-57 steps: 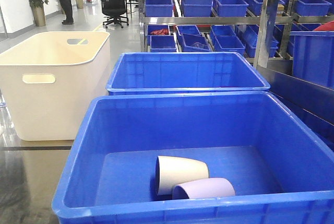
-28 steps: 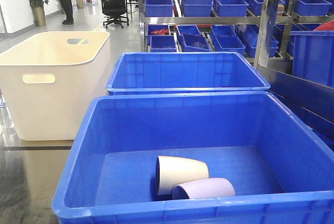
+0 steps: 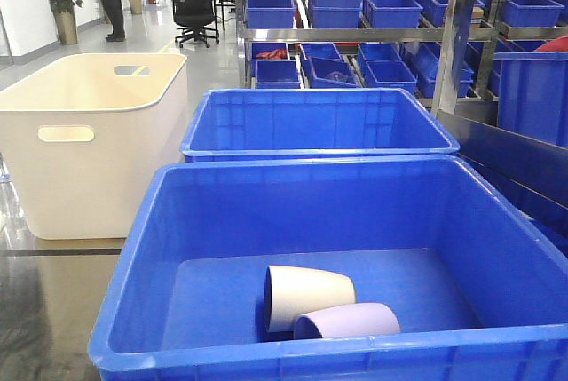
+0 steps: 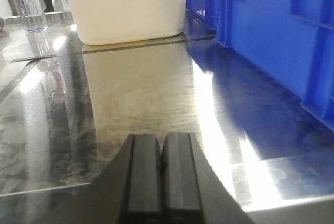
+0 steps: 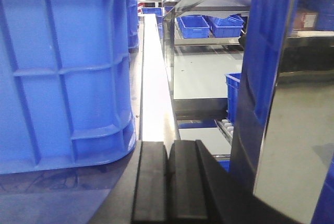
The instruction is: Grab cup from conveyor and place in blue bin
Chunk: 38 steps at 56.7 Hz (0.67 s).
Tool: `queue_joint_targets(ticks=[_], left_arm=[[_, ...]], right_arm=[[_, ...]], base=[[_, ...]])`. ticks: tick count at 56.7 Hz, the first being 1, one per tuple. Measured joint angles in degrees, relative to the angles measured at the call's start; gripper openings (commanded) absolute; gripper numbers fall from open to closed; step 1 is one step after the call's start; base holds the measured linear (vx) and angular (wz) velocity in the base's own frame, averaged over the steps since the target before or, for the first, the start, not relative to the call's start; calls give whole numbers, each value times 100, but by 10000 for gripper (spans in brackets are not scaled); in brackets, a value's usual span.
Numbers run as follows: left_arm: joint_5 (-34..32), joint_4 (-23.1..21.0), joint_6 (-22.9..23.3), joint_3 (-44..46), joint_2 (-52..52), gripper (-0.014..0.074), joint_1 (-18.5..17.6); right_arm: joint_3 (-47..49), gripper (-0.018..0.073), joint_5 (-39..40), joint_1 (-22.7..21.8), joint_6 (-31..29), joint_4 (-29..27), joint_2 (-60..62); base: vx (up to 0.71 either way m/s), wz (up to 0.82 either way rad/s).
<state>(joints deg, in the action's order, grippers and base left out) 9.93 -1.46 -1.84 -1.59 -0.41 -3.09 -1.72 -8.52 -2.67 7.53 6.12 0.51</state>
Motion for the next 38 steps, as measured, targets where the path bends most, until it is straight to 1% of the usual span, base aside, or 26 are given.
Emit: queue_joint_targets(ticks=[38], left_arm=[[0,0,0,0,0,-7,0]], right_arm=[[0,-9,34,-6,0,12,0]], base=[[0,0]])
